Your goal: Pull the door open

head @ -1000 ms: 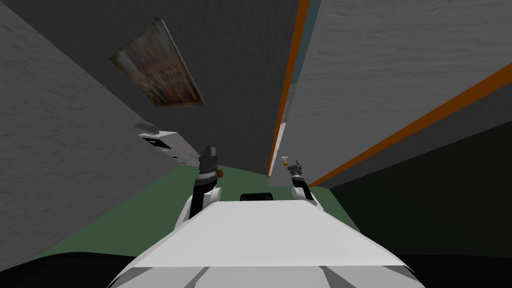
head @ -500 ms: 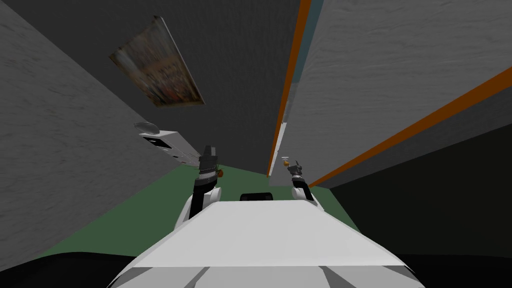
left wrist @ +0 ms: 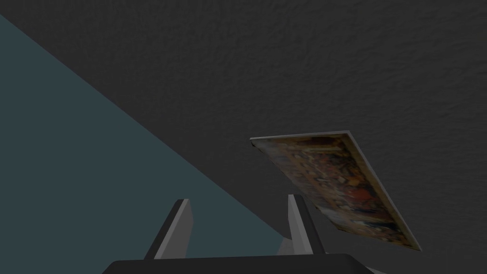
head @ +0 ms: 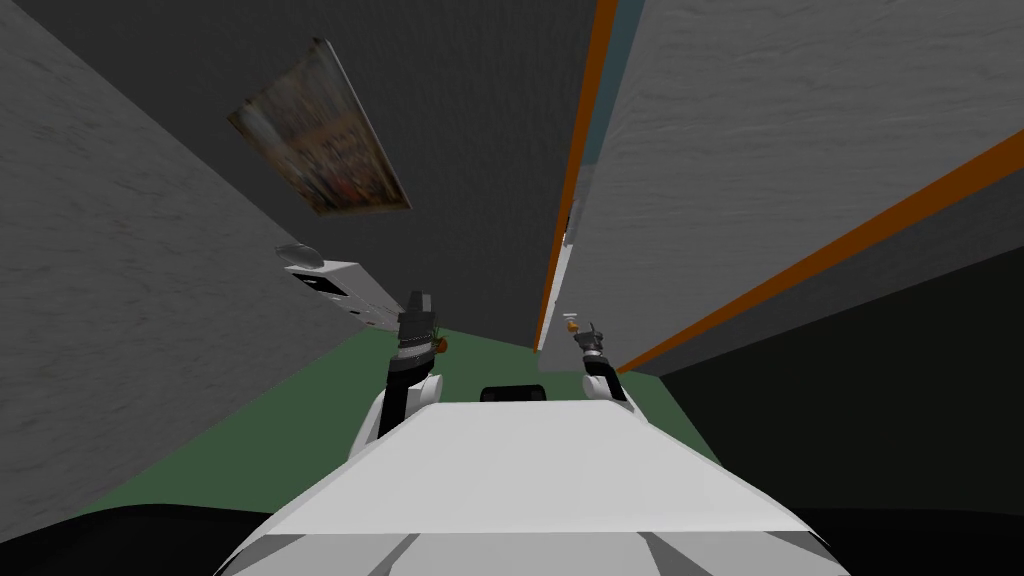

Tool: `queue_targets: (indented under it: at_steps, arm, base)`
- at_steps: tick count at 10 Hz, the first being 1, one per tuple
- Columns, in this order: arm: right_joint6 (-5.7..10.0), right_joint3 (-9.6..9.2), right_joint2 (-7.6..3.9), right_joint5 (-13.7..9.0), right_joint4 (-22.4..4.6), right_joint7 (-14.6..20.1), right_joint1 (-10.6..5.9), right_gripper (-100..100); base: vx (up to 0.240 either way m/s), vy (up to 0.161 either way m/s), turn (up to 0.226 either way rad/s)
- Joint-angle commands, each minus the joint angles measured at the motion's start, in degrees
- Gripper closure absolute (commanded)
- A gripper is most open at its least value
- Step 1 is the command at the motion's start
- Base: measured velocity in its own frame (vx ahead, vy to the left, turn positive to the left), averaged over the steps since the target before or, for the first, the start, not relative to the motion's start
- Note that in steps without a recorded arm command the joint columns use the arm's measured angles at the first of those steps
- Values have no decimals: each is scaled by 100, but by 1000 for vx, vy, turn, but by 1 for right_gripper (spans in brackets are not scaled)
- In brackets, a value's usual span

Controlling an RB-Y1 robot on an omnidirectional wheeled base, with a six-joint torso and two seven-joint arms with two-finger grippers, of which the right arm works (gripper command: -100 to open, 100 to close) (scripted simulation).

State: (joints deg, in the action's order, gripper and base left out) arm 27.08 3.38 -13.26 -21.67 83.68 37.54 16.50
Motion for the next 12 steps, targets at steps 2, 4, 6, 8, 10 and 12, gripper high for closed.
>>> queue_targets:
  at_steps: [2, 4, 6, 8, 10, 12]
  arm:
    - [-52, -217, 15, -155, 111, 259, -4, -100]
    - [-88, -288, -24, -329, 156, 497, 26, -100]
    - [-124, -360, -64, -502, 202, 734, 56, -100]
    - [-159, -431, -103, -675, 249, 971, 87, -100]
    - [-193, -502, -142, -845, 296, 1206, 117, -100]
    - [-227, -572, -180, -1014, 343, 1438, 147, -100]
  base:
    - [-35, -8, 22]
    - [-35, -14, 7]
    - [-37, -10, 30]
    - [-38, -12, 37]
    - [-39, -12, 17]
    - [-36, -12, 31]
